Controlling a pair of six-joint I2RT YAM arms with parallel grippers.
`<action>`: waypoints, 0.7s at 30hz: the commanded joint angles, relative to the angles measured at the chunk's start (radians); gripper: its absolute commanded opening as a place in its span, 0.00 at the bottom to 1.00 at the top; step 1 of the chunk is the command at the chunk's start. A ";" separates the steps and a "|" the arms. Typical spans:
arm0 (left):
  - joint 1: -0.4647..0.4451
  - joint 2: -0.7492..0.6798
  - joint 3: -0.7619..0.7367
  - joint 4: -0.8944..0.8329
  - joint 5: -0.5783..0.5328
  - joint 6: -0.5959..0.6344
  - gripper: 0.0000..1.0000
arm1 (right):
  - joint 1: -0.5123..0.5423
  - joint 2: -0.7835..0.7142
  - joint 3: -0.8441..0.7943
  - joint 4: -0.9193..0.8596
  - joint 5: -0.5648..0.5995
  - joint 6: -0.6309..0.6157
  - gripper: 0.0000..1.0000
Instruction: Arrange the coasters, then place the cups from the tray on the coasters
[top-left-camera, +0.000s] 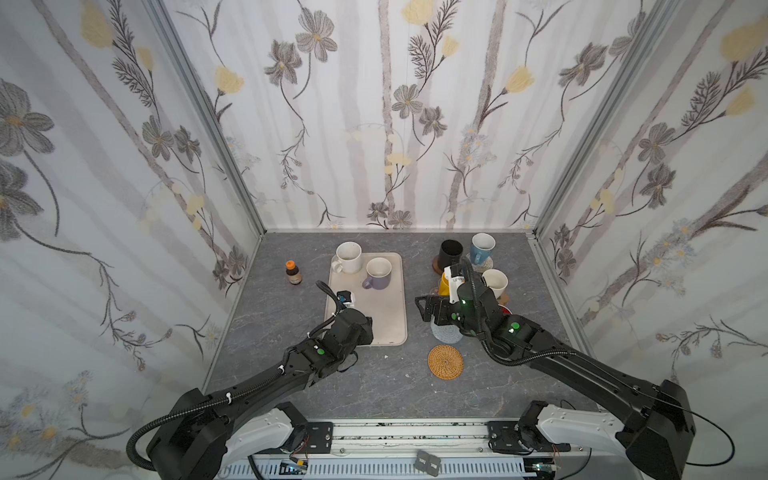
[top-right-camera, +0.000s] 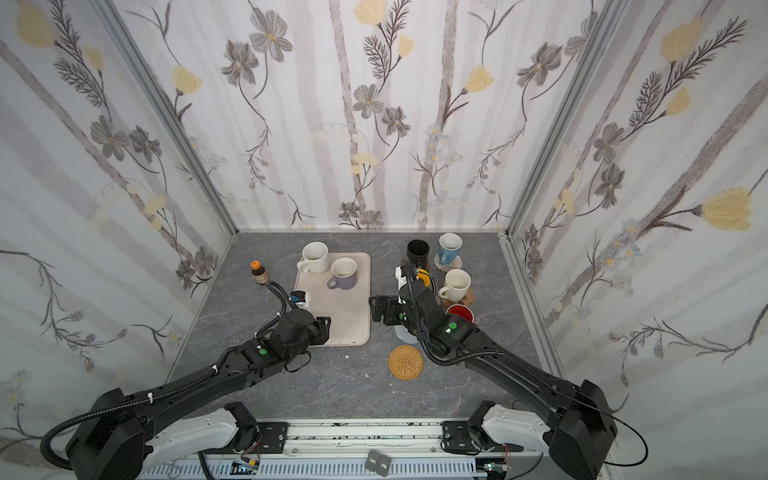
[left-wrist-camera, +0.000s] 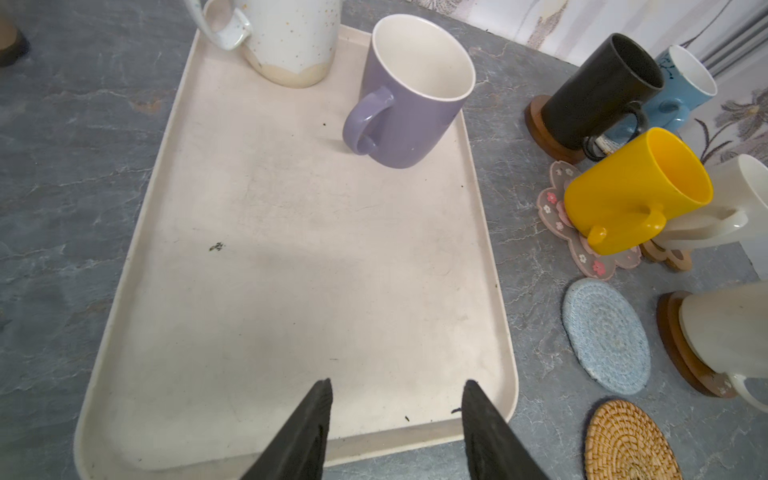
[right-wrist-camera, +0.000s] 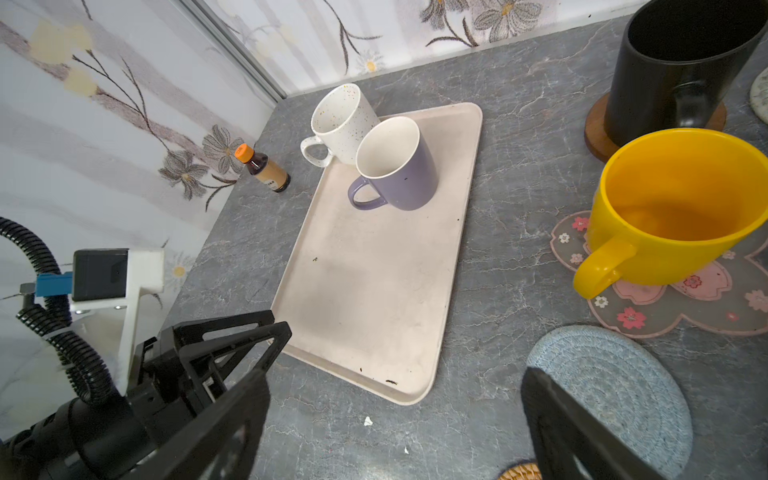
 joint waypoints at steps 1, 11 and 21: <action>0.036 -0.002 -0.006 0.039 -0.007 -0.040 0.51 | -0.043 0.056 0.029 0.084 -0.051 -0.022 0.96; 0.220 0.212 0.101 0.206 0.160 -0.024 0.54 | -0.214 0.309 0.139 0.224 -0.364 -0.060 0.95; 0.298 0.482 0.290 0.374 0.289 0.026 0.66 | -0.258 0.612 0.381 0.239 -0.492 -0.100 0.94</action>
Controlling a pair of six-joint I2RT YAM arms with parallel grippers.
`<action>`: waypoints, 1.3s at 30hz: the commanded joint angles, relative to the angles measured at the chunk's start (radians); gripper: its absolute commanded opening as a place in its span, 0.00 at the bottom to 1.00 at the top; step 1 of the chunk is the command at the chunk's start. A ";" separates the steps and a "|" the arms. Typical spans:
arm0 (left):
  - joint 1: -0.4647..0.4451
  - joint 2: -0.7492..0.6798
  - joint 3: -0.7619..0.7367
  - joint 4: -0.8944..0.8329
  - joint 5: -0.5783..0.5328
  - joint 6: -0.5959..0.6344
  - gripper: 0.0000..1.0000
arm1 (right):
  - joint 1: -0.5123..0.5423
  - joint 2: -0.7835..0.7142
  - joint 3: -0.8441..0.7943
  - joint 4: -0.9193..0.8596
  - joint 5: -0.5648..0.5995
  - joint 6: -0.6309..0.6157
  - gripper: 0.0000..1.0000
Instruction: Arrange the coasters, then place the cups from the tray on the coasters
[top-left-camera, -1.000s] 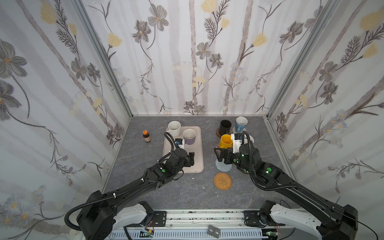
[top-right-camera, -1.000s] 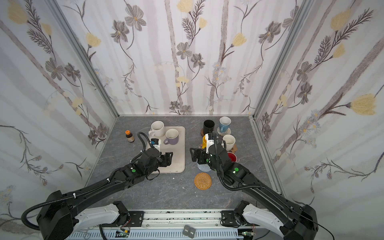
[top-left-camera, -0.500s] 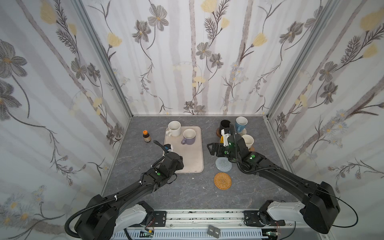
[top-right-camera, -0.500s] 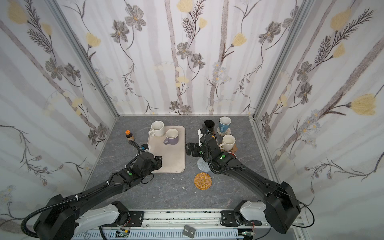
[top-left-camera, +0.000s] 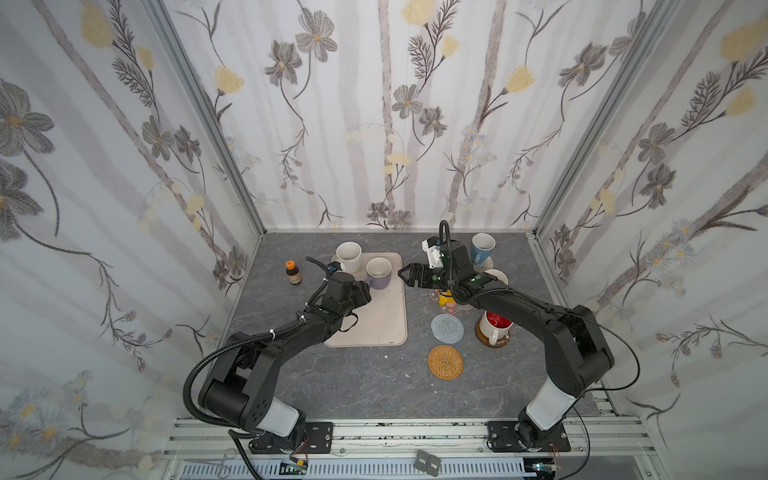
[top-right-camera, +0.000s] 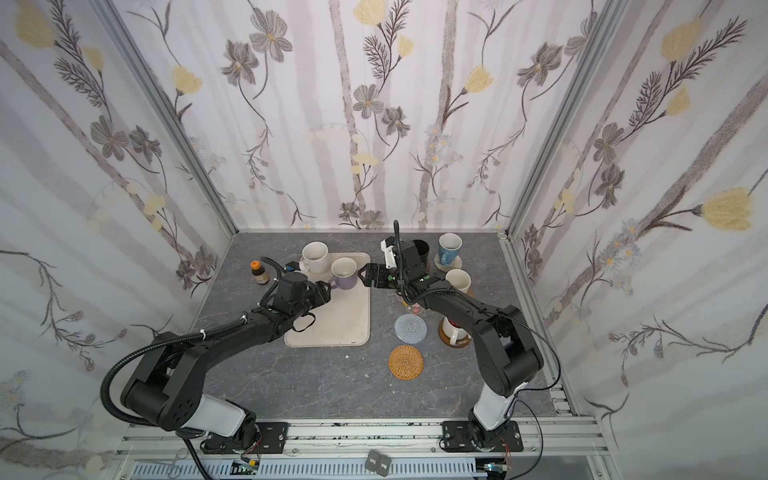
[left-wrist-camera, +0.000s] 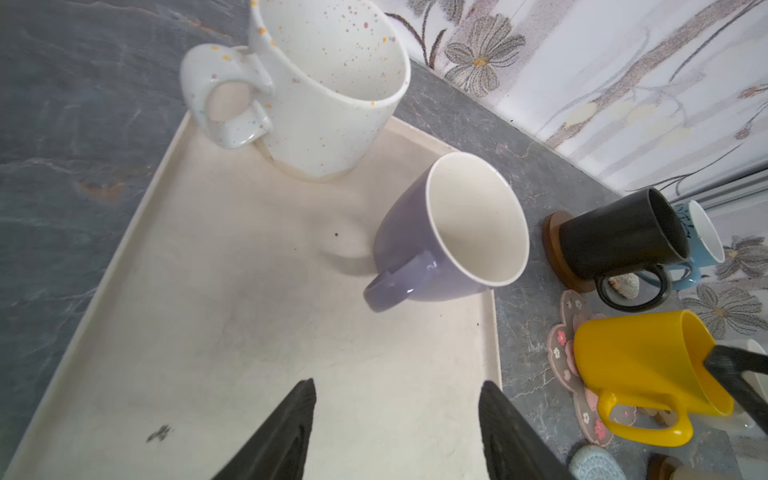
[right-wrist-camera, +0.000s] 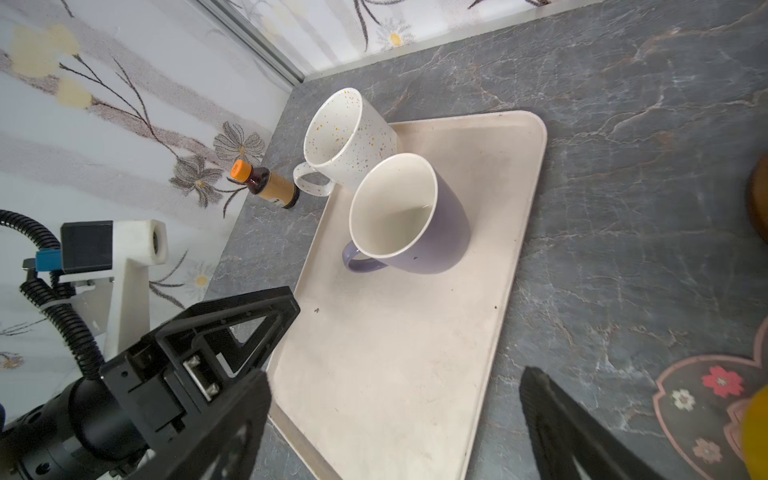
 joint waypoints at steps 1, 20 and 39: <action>0.010 0.066 0.061 0.084 0.045 0.021 0.66 | -0.013 0.070 0.069 0.057 -0.075 -0.015 0.94; 0.020 0.298 0.202 0.134 0.139 0.022 0.67 | -0.044 0.325 0.288 0.119 -0.192 0.038 0.90; -0.037 0.198 0.146 0.121 0.112 0.023 0.68 | -0.040 0.348 0.313 0.143 -0.222 0.066 0.86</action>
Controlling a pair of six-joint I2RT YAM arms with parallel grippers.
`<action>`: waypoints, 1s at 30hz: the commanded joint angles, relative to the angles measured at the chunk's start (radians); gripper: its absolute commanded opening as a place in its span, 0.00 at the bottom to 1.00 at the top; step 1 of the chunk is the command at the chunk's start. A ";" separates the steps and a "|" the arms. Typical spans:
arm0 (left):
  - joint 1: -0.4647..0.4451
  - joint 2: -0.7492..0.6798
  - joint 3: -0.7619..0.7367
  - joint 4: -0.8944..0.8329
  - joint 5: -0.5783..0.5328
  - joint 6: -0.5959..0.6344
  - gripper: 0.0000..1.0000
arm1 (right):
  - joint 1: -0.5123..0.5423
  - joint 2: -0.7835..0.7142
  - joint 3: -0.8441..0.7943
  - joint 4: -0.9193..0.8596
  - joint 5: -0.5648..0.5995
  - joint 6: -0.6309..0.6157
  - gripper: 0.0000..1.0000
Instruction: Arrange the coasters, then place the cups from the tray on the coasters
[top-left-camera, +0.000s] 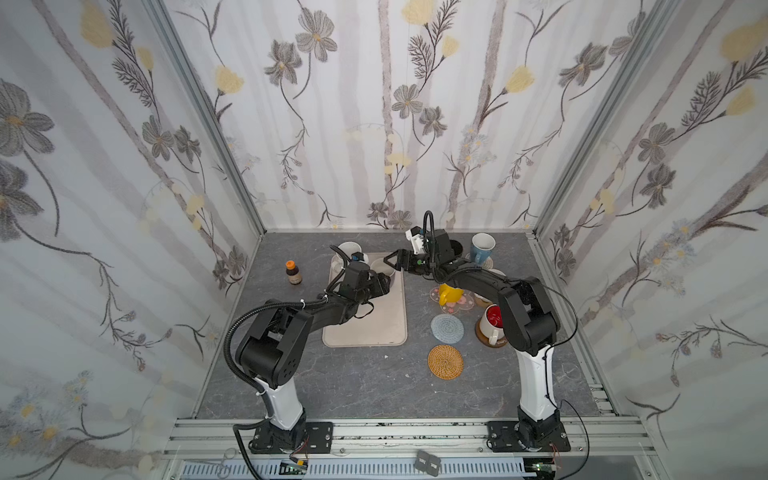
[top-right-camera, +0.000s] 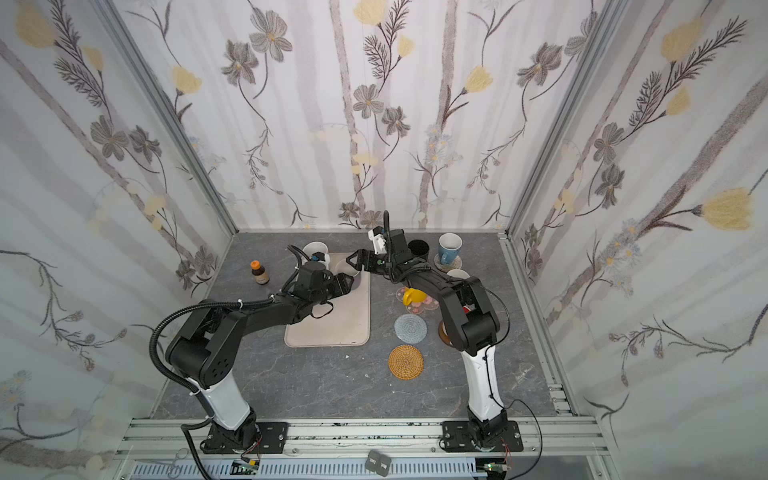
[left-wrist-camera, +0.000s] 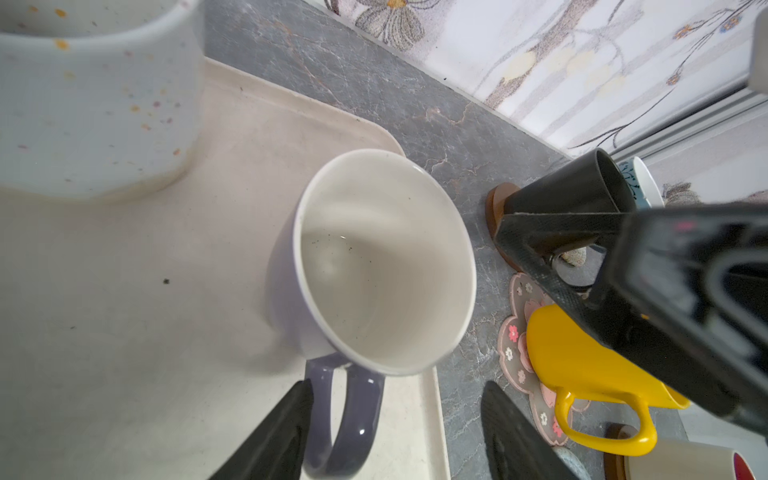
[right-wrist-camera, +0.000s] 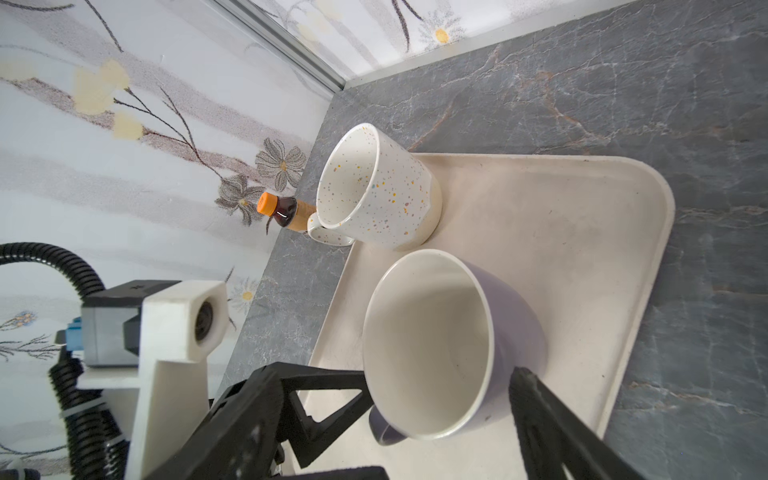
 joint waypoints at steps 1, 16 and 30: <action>0.000 -0.042 -0.008 -0.003 -0.033 0.011 0.69 | 0.001 -0.019 0.006 0.025 -0.007 -0.004 0.86; -0.001 -0.371 0.029 -0.418 -0.170 0.142 0.72 | 0.008 -0.387 -0.369 0.109 0.215 -0.062 0.86; -0.004 -0.254 0.167 -0.625 -0.155 0.181 0.66 | 0.010 -0.651 -0.814 0.343 0.554 -0.006 0.90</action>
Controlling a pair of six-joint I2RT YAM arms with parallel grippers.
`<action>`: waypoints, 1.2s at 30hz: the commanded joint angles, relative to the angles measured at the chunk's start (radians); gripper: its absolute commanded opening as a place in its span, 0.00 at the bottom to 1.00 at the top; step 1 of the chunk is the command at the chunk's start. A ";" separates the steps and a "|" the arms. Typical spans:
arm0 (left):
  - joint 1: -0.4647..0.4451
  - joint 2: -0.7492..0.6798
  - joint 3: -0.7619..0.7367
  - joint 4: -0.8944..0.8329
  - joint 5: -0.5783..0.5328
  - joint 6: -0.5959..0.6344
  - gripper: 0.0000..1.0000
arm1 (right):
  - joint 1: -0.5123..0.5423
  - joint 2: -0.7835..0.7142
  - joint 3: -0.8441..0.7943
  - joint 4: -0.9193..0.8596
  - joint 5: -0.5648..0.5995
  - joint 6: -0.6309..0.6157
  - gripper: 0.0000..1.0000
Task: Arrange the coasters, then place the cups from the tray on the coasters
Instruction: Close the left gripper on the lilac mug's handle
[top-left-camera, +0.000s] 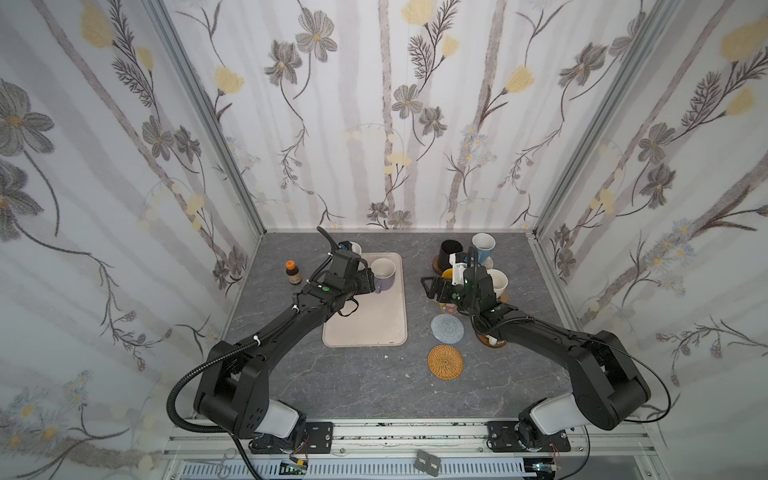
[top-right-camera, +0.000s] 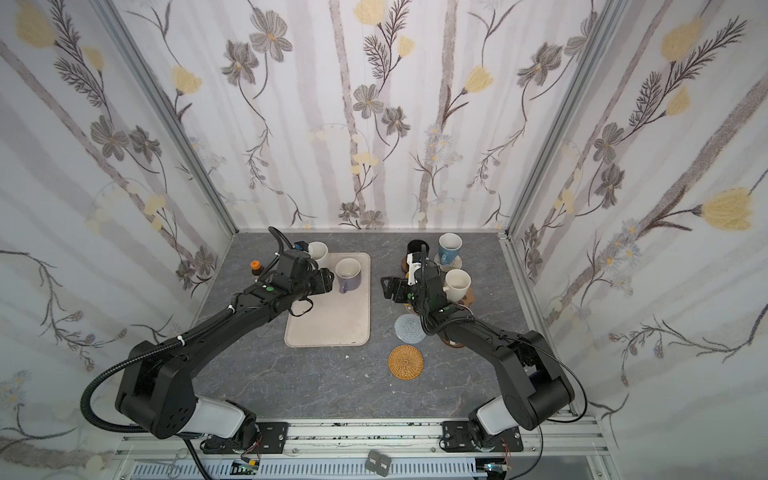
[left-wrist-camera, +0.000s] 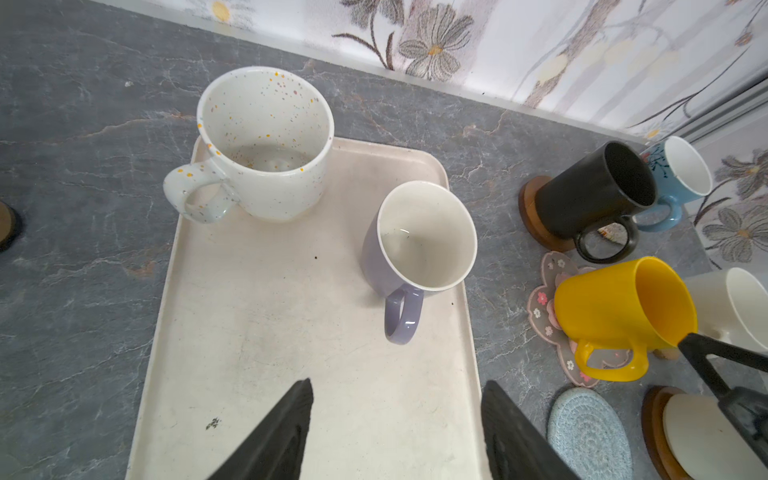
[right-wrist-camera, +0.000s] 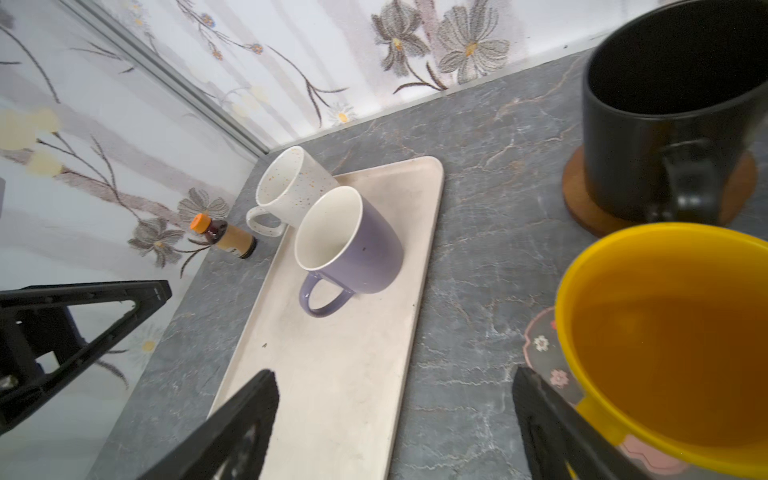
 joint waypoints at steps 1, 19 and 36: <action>-0.007 0.045 0.042 -0.057 -0.004 0.015 0.66 | 0.000 -0.020 -0.055 0.125 0.123 0.026 0.90; -0.078 0.382 0.295 -0.137 -0.088 0.035 0.57 | -0.067 0.083 -0.108 0.270 0.123 0.096 0.93; -0.086 0.469 0.334 -0.162 -0.101 0.050 0.43 | -0.079 0.044 -0.128 0.281 0.107 0.104 0.93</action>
